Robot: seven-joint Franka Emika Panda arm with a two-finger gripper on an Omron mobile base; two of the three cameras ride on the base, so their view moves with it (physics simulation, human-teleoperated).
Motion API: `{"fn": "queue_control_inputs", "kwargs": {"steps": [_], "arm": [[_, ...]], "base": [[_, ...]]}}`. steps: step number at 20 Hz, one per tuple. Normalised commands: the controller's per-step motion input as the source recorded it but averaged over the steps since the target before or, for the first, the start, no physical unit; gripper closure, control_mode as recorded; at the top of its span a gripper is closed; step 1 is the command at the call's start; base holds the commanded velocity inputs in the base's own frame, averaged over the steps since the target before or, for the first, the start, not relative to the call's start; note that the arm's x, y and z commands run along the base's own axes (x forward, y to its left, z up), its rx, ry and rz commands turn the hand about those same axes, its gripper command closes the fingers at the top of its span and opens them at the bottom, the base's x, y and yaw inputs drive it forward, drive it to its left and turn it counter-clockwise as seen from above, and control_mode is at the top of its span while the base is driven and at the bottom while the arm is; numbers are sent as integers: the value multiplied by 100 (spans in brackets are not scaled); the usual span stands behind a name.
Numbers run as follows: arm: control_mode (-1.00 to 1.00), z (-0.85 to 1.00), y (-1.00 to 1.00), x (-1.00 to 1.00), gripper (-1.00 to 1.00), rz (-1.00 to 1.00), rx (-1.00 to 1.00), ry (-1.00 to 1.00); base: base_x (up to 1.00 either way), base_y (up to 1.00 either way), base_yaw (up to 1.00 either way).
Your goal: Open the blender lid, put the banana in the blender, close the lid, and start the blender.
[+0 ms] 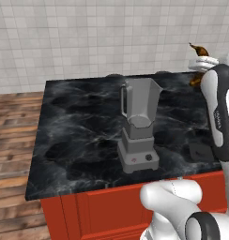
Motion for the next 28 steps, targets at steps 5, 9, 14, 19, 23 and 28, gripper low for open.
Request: {"fn": "queue_control_inputs", "kwargs": {"steps": [5, 9, 14, 19, 23, 28], "arm": [[-100, 3, 73, 0, 100, 0, -1, -6], [-100, 0, 76, 1, 100, -2, -3, -3], [-100, 0, 54, 24, 100, -7, -3, -4], [-100, -6, 6, 52, 100, -8, -2, 0], [-100, -24, 4, 54, 100, -6, -7, 0], [-100, -22, 16, 44, 100, -2, -11, 2]], "base": [[0, 0, 0], [0, 0, 0], [0, 0, 0], [0, 0, 0], [0, 0, 0], [0, 0, 0]]}}
